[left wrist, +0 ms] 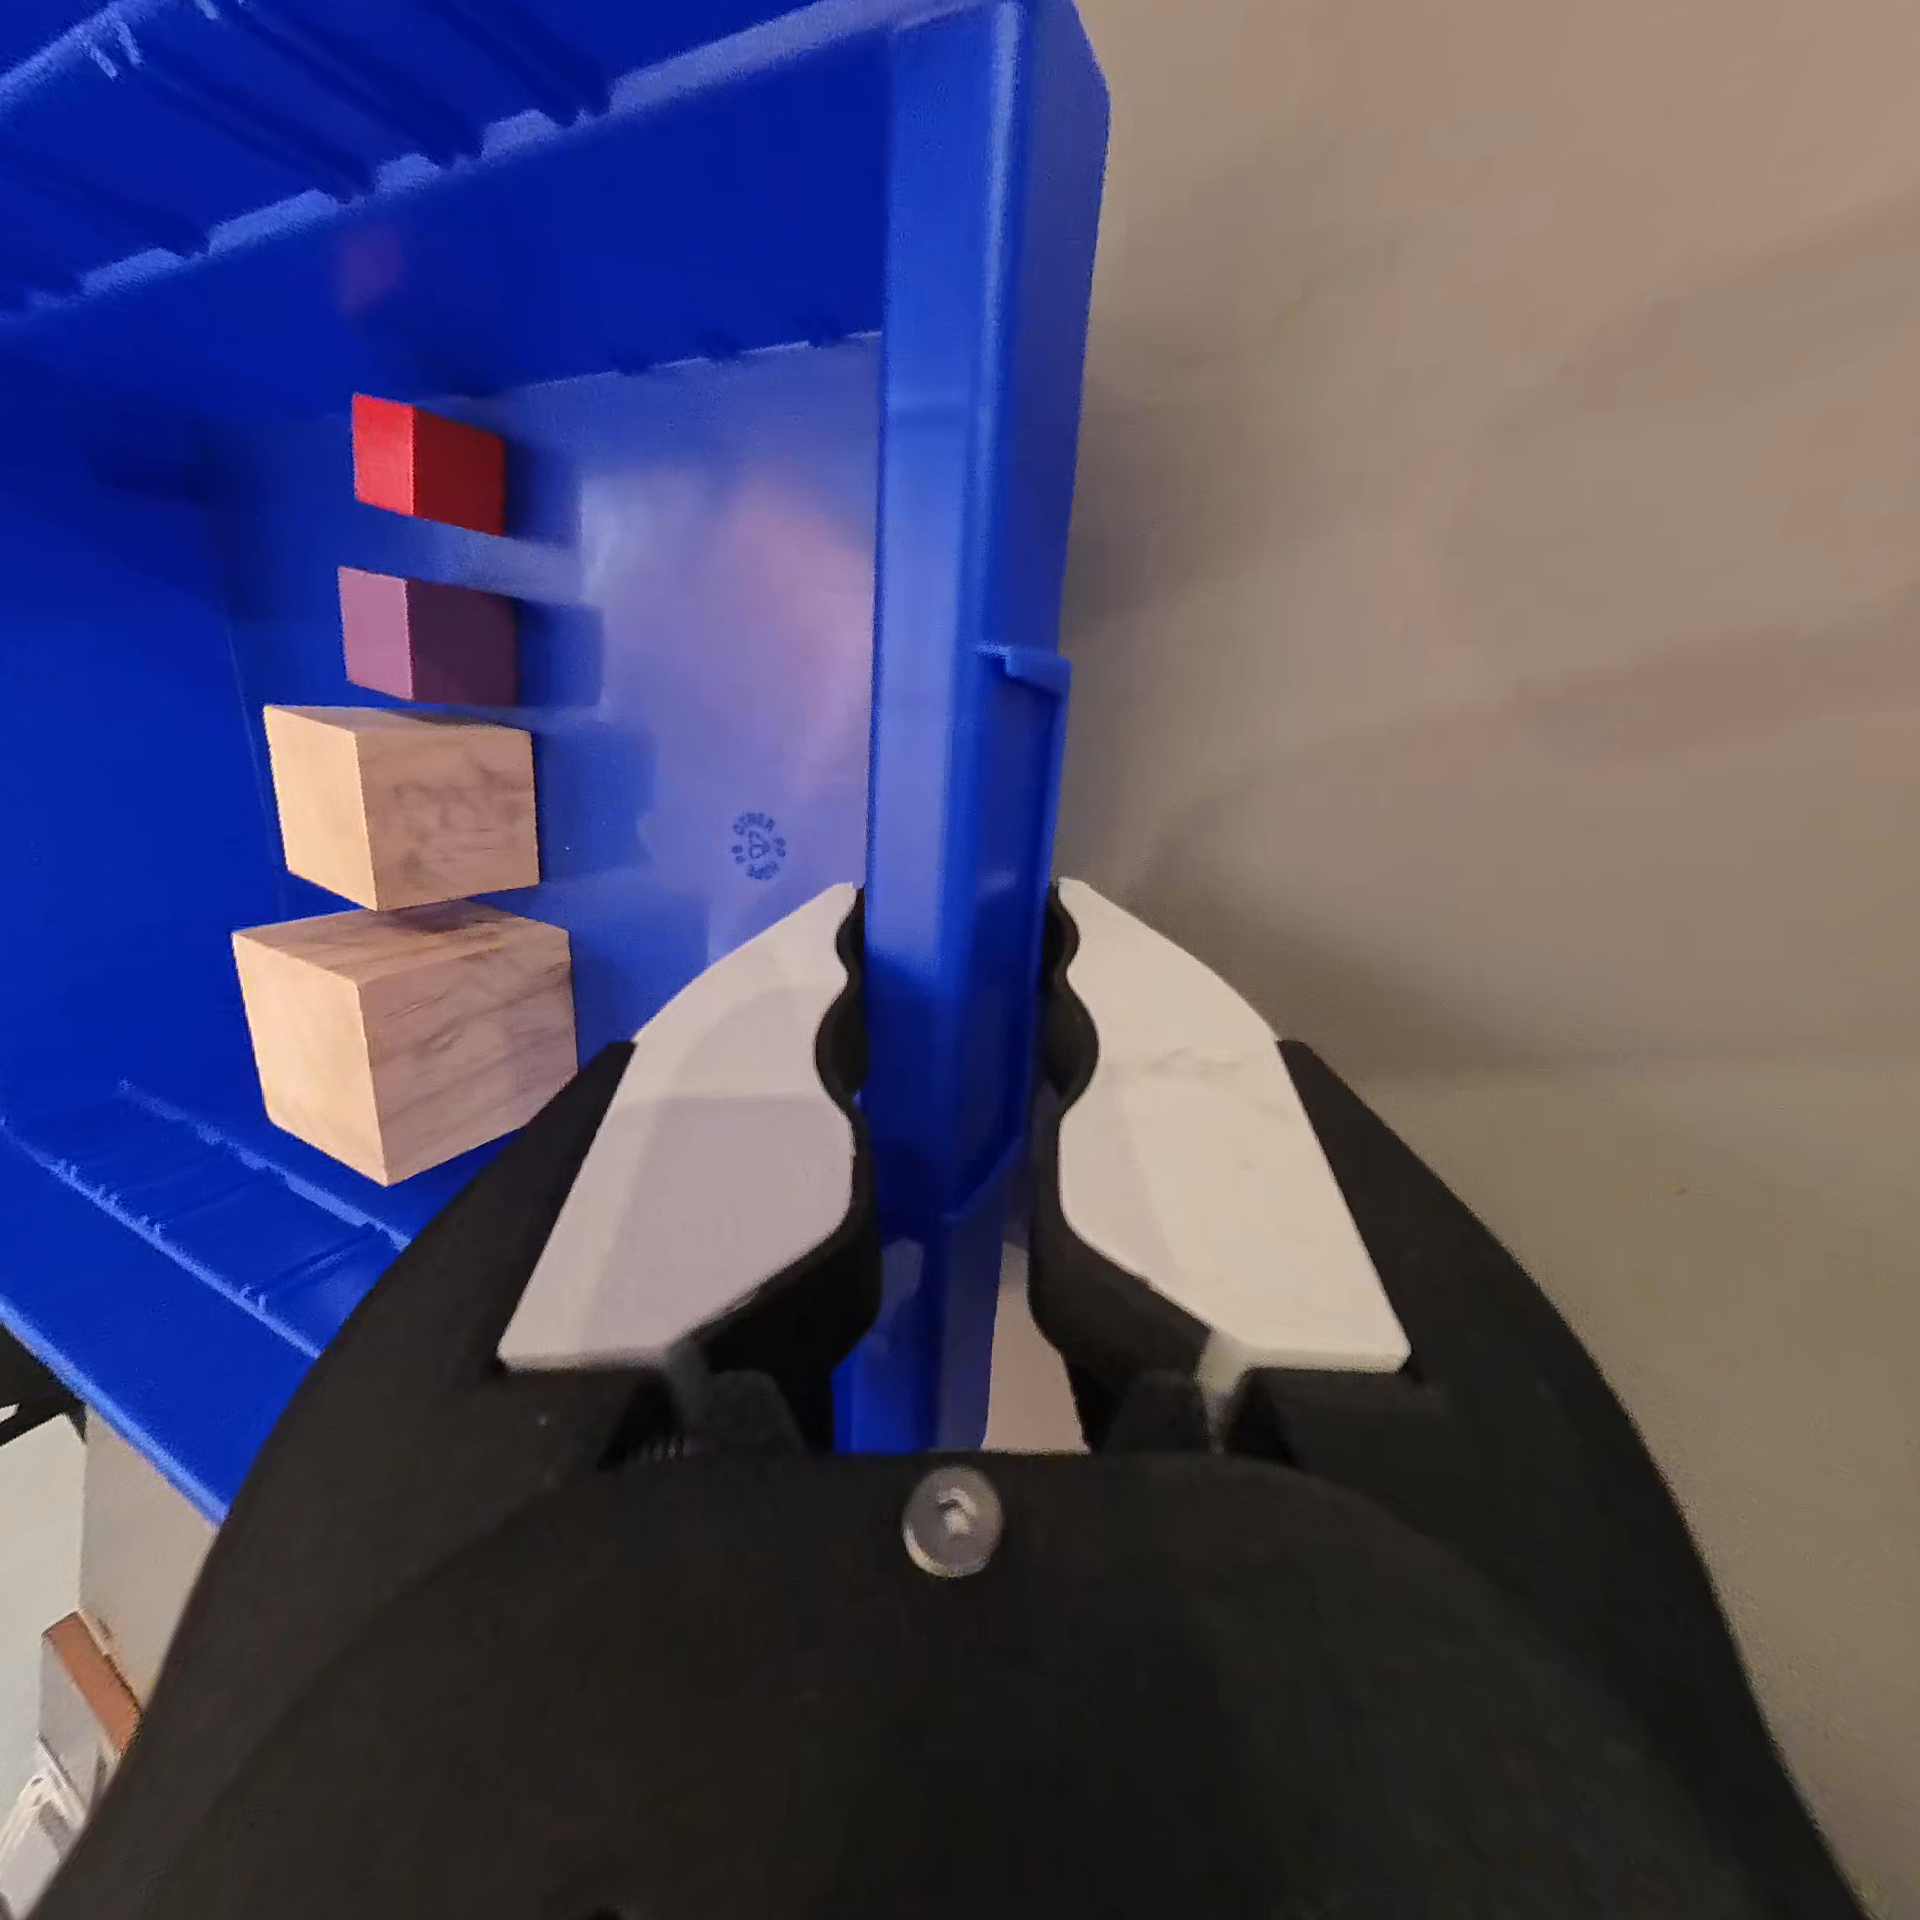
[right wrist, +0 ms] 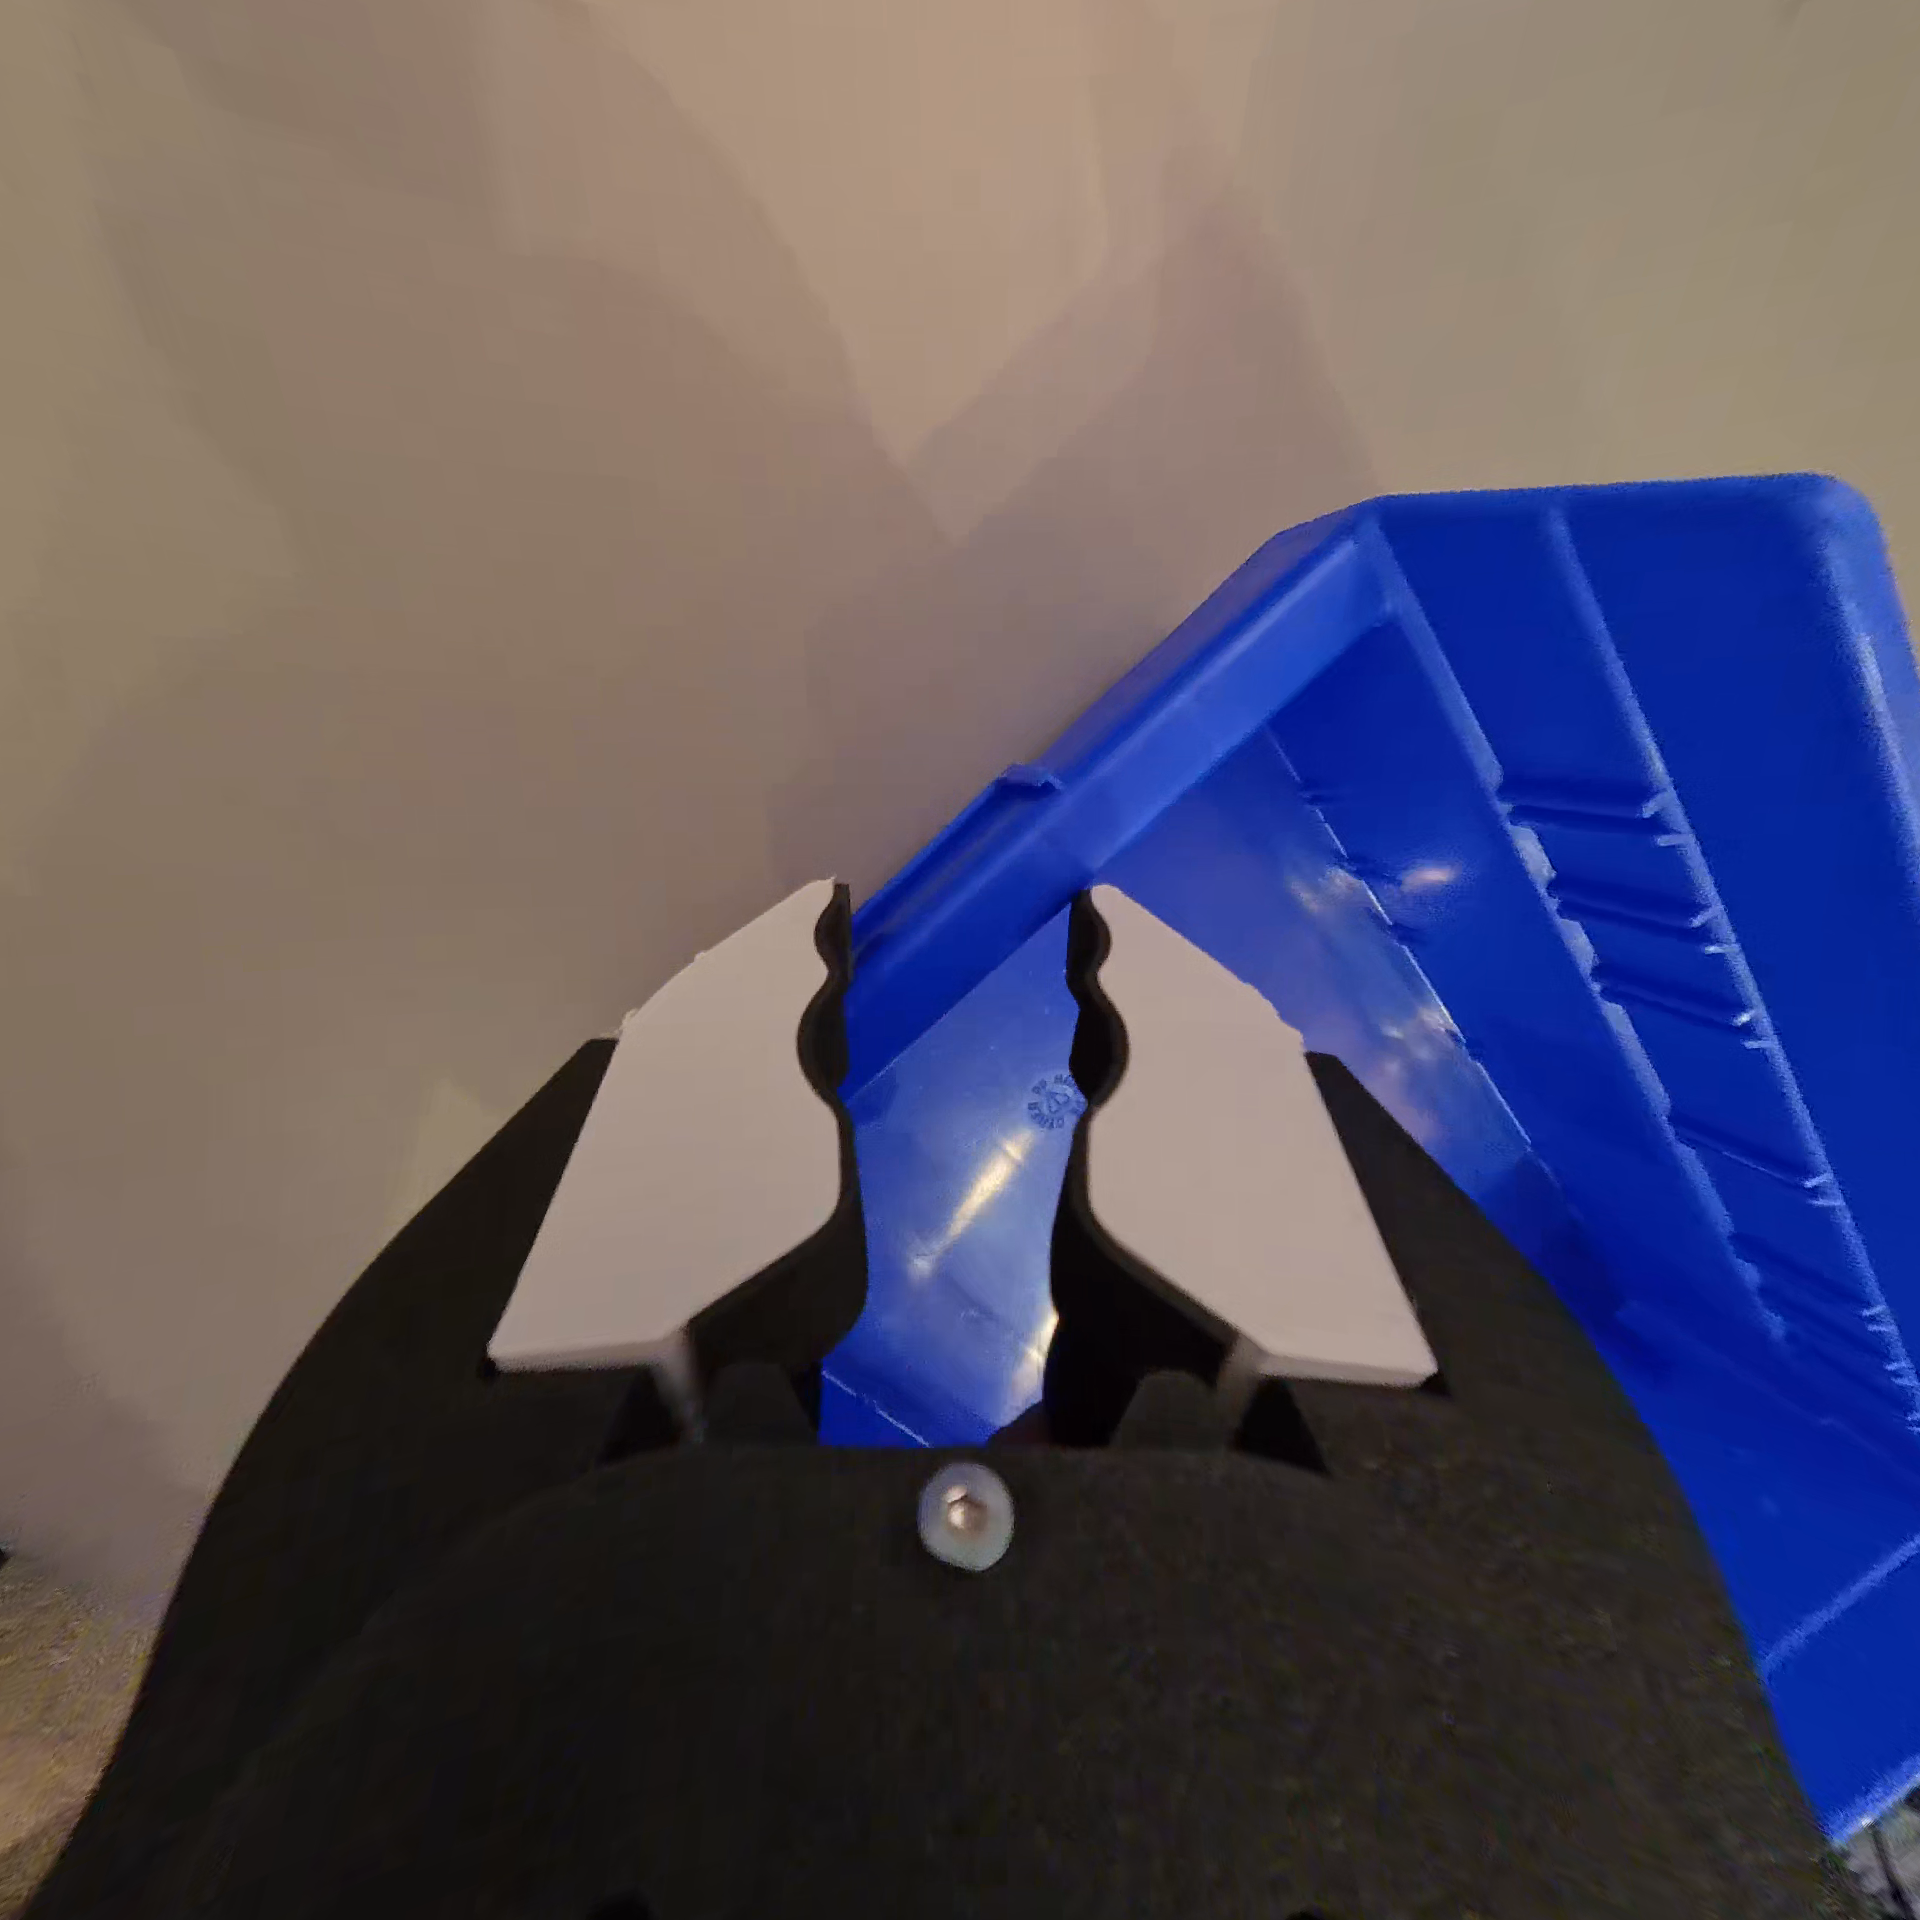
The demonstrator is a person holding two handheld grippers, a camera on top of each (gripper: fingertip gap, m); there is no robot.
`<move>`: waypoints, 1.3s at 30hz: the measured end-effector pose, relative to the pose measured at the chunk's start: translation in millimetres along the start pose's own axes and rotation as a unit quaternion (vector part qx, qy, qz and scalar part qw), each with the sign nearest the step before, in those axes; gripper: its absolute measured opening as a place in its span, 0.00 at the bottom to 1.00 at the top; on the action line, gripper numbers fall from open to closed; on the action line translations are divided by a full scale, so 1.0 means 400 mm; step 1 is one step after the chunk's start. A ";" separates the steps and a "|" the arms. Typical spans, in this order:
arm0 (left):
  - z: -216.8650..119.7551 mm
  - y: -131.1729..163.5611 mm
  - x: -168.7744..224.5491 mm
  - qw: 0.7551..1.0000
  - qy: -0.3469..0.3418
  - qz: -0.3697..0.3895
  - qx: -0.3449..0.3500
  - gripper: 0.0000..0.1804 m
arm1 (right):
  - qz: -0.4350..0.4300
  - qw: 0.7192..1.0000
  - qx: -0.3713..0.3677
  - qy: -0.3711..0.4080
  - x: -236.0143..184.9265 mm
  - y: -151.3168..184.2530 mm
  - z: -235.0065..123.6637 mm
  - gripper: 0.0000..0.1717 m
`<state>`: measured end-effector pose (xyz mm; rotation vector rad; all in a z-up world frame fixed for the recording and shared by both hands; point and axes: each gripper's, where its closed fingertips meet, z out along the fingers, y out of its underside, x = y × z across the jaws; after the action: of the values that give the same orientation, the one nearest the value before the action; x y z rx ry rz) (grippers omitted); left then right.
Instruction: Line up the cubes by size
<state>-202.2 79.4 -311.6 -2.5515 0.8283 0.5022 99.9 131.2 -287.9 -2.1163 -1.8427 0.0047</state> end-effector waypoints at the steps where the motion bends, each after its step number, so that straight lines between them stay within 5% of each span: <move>1: 0.000 0.004 -0.001 1.000 -0.001 0.004 -0.001 0.17 | -0.012 1.000 -0.002 -0.001 -0.002 0.002 -0.001 0.23; 10: -0.019 0.116 -0.027 0.999 0.028 0.037 -0.012 0.17 | -0.195 0.980 0.013 -0.035 -0.038 0.078 -0.027 0.18; 16: -0.024 0.201 -0.065 0.996 0.046 0.067 -0.023 0.17 | -0.239 0.970 -0.031 -0.044 0.003 0.187 -0.041 0.13; 39: 0.007 0.383 -0.228 0.990 0.063 0.126 -0.021 0.16 | -0.149 0.987 -0.036 -0.043 0.293 0.347 -0.016 0.13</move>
<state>-366.5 10.3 -314.0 -2.5512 1.2083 0.4393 254.0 228.0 -291.7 -1.8905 -2.2255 -0.0439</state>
